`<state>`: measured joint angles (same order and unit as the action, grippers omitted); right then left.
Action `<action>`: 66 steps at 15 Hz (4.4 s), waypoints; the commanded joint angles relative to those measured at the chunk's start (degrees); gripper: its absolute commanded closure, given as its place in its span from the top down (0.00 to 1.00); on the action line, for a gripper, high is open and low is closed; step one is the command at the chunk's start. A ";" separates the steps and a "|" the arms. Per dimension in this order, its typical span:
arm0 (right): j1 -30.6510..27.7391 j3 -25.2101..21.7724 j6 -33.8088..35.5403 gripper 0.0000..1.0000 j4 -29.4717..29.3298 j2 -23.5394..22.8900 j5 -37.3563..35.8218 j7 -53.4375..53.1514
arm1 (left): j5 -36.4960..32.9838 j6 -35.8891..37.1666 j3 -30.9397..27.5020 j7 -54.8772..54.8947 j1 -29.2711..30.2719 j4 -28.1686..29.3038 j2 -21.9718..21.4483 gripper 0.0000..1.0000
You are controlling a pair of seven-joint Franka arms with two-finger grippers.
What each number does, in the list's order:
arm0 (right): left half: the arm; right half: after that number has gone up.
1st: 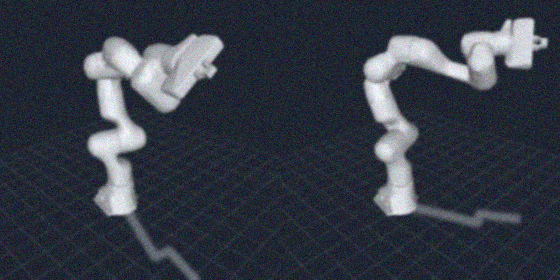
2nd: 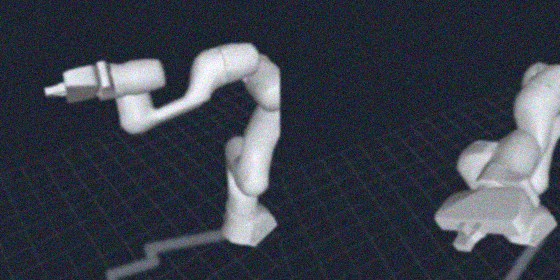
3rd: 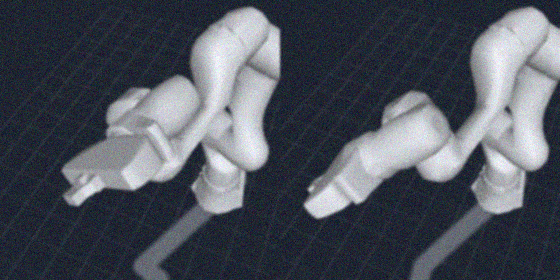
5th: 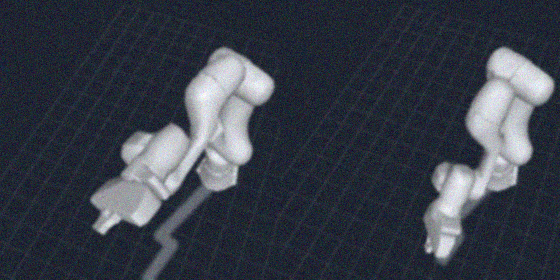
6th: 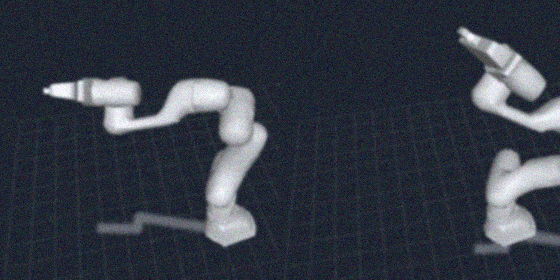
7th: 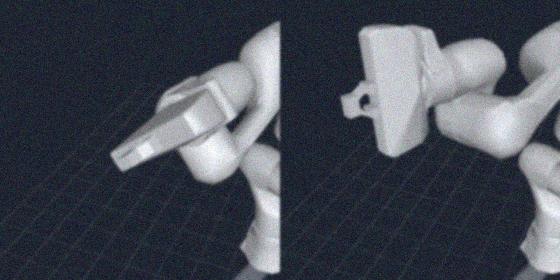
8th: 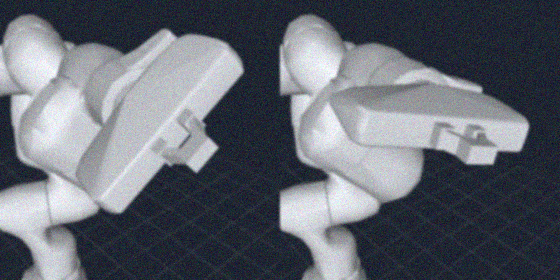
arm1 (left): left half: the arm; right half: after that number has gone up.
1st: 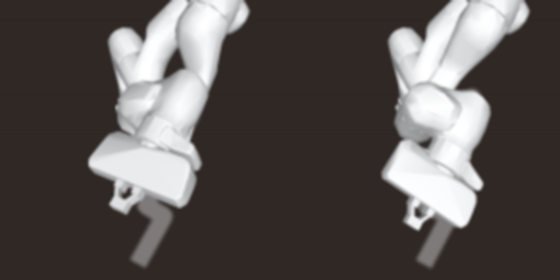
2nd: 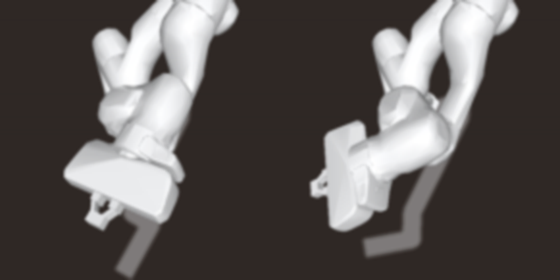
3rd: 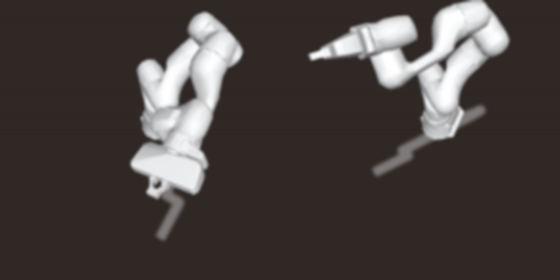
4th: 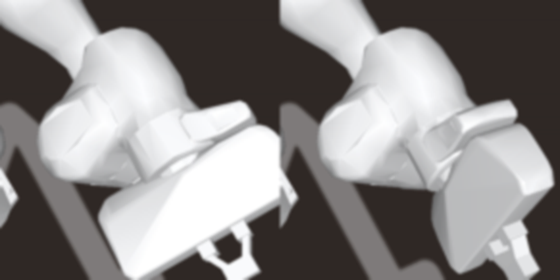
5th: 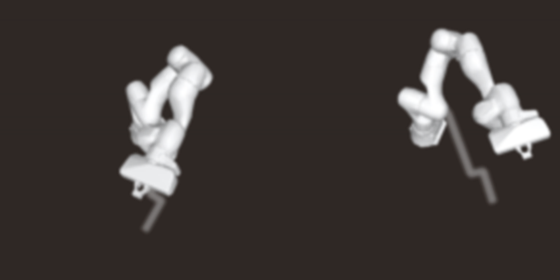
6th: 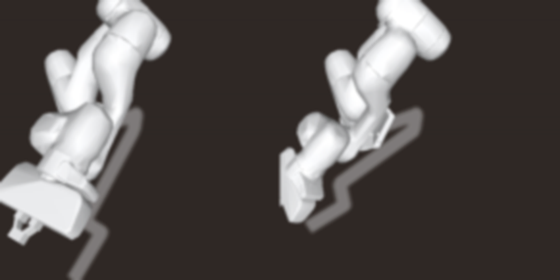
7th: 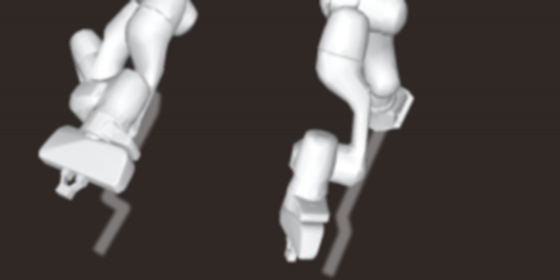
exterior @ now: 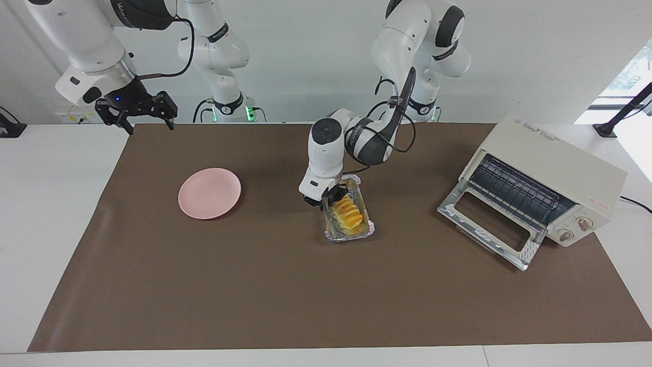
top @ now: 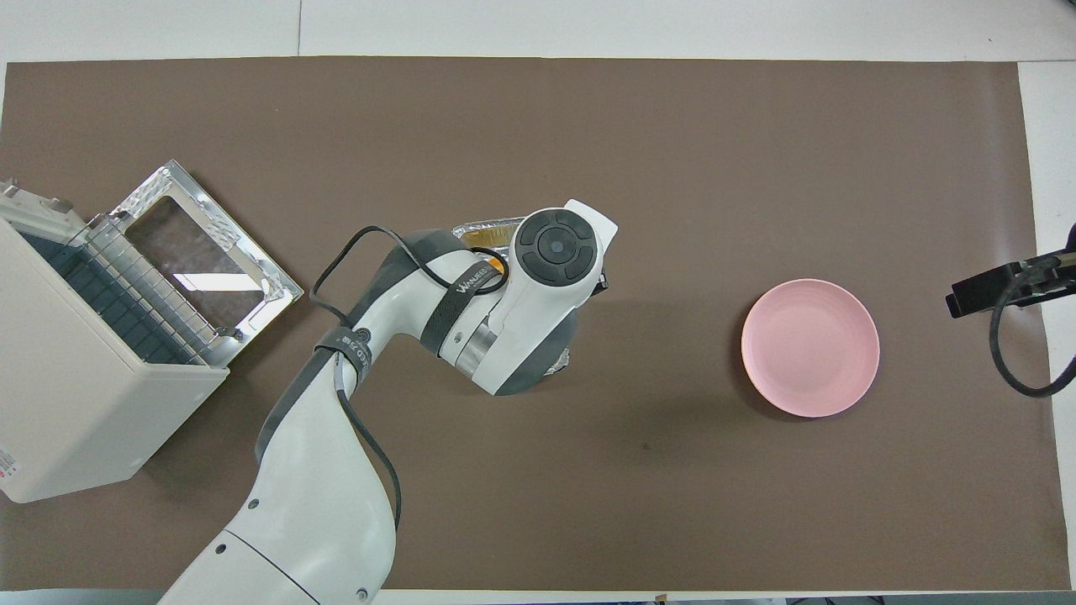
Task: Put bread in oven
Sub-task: 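Grasp the foil tray with the left gripper and lift it, then carry the foil tray into the oven with the left gripper, then release the foil tray inside the oven and raise the left gripper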
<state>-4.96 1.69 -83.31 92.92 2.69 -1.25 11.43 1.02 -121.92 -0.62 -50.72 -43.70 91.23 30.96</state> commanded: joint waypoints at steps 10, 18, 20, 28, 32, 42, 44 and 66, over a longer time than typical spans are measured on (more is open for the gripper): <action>-0.32 0.95 -0.28 1.00 1.21 1.09 -0.42 0.61 | -0.93 14.24 -5.52 -1.75 0.01 -8.78 -0.11 0.00; -0.32 0.95 -0.28 1.00 1.21 1.09 -0.42 0.61 | 0.47 22.77 -20.30 -0.78 11.15 -14.06 -3.10 0.00; -0.32 0.95 -0.28 1.00 1.21 1.09 -0.42 0.61 | 0.38 23.82 -20.21 0.36 14.95 -14.77 -3.18 0.00; -0.32 0.95 -0.28 1.00 1.21 1.08 -0.42 0.61 | -1.46 25.85 -22.76 12.46 17.68 -6.44 -7.31 0.00; -0.32 0.95 -0.28 1.00 1.21 1.09 -0.42 0.61 | -2.87 23.84 -25.57 16.01 18.82 -1.51 -8.72 0.00; -0.32 0.95 -0.28 1.00 1.21 1.09 -0.42 0.61 | -3.83 18.56 -27.07 15.31 19.97 4.30 -10.83 0.00; -0.32 0.95 -0.28 1.00 1.21 1.09 -0.42 0.61 | -4.19 18.56 -26.98 15.13 19.97 4.48 -10.83 0.00; -0.32 0.95 -0.28 1.00 1.21 1.09 -0.42 0.61 | -0.94 20.13 -27.33 16.18 19.27 -7.46 -11.97 1.00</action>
<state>-4.83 2.32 -83.30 92.94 2.69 -1.25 11.43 -1.12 -104.85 -27.54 -35.30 -24.48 86.00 19.67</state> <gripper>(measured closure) 0.000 0.000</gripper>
